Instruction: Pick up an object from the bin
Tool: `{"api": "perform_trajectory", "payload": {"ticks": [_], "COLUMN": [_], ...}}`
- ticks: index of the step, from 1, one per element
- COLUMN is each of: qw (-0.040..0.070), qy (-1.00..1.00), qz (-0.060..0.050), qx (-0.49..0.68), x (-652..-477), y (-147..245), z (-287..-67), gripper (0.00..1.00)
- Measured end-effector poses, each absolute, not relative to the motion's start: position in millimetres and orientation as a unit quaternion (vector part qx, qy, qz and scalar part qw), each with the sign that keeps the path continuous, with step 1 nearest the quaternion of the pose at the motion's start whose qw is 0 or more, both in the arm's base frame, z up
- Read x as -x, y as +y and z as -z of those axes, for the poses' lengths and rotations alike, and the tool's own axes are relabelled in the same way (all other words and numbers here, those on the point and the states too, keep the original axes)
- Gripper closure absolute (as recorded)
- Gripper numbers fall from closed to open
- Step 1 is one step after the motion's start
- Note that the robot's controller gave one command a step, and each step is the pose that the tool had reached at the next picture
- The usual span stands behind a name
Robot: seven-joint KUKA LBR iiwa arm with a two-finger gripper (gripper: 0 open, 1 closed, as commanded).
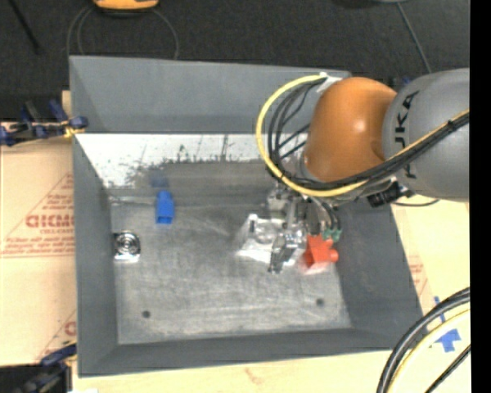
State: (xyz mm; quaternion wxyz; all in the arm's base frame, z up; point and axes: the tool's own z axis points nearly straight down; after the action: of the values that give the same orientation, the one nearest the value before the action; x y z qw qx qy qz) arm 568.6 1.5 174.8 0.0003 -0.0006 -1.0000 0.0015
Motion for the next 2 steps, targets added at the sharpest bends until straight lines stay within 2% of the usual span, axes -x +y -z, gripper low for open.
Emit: {"api": "perform_trajectory", "payload": {"ticks": [1,2], "qw": [0.000,-0.005], "qy": [-0.998,-0.998], "qz": [0.000,0.001], "qx": [0.067,0.068], "x": [-594.1,-596.9], "y": [-26.8,-25.8], "z": [-83.8,-89.6], "gripper": [0.00,1.00]}}
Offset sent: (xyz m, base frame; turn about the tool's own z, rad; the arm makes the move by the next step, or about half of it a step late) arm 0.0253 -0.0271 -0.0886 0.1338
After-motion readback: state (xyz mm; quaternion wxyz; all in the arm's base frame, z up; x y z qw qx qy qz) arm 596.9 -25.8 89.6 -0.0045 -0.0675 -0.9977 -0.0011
